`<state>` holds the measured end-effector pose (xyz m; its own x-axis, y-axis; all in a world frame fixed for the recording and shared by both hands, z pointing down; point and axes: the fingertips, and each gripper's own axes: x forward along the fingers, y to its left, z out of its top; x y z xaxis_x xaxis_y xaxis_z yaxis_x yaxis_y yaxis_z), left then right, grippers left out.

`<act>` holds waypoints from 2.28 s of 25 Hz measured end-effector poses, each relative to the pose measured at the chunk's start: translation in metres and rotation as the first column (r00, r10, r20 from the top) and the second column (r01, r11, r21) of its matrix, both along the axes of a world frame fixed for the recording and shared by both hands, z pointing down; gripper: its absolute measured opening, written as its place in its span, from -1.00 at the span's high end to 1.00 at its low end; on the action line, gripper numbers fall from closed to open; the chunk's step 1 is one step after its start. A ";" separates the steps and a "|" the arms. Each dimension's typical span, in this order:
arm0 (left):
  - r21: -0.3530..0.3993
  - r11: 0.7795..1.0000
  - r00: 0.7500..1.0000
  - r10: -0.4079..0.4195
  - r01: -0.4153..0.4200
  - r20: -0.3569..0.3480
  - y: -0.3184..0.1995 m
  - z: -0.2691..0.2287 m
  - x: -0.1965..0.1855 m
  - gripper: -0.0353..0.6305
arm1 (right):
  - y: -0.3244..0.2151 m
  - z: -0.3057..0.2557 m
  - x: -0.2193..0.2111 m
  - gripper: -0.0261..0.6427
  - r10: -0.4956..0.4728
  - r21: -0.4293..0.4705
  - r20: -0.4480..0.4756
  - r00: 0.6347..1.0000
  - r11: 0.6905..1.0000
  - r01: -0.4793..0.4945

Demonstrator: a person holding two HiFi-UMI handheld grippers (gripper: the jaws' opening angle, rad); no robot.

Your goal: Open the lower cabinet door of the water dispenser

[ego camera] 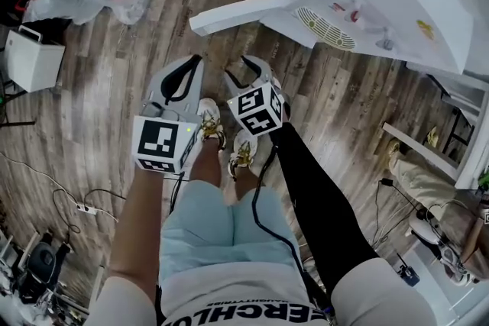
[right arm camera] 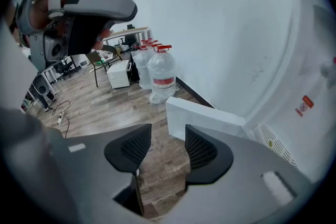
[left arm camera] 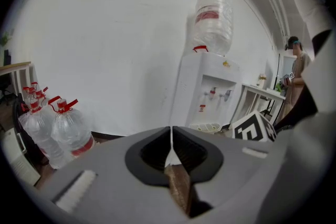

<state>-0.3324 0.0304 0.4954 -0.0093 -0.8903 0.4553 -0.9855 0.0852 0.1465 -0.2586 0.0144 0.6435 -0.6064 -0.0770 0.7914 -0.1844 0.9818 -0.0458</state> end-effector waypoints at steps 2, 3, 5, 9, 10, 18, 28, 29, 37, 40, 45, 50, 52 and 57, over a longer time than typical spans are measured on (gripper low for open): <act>0.002 1.000 1.000 0.000 0.000 0.002 0.003 -0.007 0.016 0.72 | 0.000 -0.010 0.015 0.33 0.019 0.002 0.015 1.000 1.000 -0.019; 0.002 1.000 1.000 0.000 0.000 0.003 0.004 -0.009 0.024 0.72 | -0.001 -0.016 0.024 0.33 0.029 0.005 0.024 0.999 1.000 -0.029; 0.000 1.000 1.000 0.002 -0.002 0.004 0.007 -0.014 0.040 0.72 | -0.003 -0.030 0.040 0.33 0.050 0.012 0.045 0.998 0.999 -0.051; 0.015 0.999 1.000 0.028 -0.028 0.012 0.005 -0.026 0.071 0.72 | -0.014 -0.060 0.071 0.33 0.096 0.040 0.087 0.992 0.994 -0.099; 0.018 0.999 0.999 0.037 -0.038 0.015 0.005 -0.029 0.078 0.72 | -0.016 -0.067 0.078 0.33 0.107 0.044 0.094 0.990 0.993 -0.112; 0.030 0.995 0.994 0.099 -0.100 0.045 0.004 -0.081 0.130 0.72 | -0.030 -0.144 0.141 0.33 0.237 0.071 0.189 0.953 0.965 -0.254; 0.037 0.979 0.979 0.198 -0.200 0.050 0.013 -0.156 0.208 0.72 | -0.018 -0.249 0.212 0.33 0.312 0.112 0.278 0.909 0.929 -0.353; 0.038 0.976 0.976 0.211 -0.213 0.055 0.014 -0.164 0.215 0.72 | -0.016 -0.262 0.217 0.33 0.319 0.118 0.285 0.904 0.924 -0.363; 0.100 0.961 0.963 0.249 -0.259 0.103 0.024 -0.234 0.228 0.72 | 0.001 -0.334 0.243 0.33 0.335 0.167 0.355 0.873 0.896 -0.412; 0.112 0.959 0.962 0.246 -0.259 0.122 0.032 -0.254 0.220 0.72 | 0.002 -0.356 0.248 0.33 0.339 0.187 0.384 0.859 0.882 -0.432; 0.135 0.950 0.954 0.263 -0.282 0.145 0.049 -0.280 0.210 0.72 | 0.012 -0.389 0.253 0.33 0.332 0.236 0.406 0.851 0.862 -0.449; 0.172 0.925 0.934 0.312 -0.340 0.173 0.060 -0.306 0.200 0.72 | 0.026 -0.428 0.252 0.33 0.360 0.283 0.444 0.821 0.813 -0.509; 0.187 0.913 0.926 0.329 -0.362 0.185 0.068 -0.319 0.196 0.72 | 0.038 -0.441 0.253 0.33 0.387 0.287 0.462 0.798 0.786 -0.548; 0.230 0.883 0.908 0.365 -0.408 0.207 0.093 -0.348 0.176 0.72 | 0.069 -0.476 0.247 0.33 0.413 0.314 0.503 0.759 0.730 -0.606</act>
<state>-0.1568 0.1231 0.1475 0.3100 -0.9235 0.2258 -0.9437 -0.3278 -0.0448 -0.0118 0.0832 0.1680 -0.6015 -0.7372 0.3077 -0.7244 0.6658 0.1789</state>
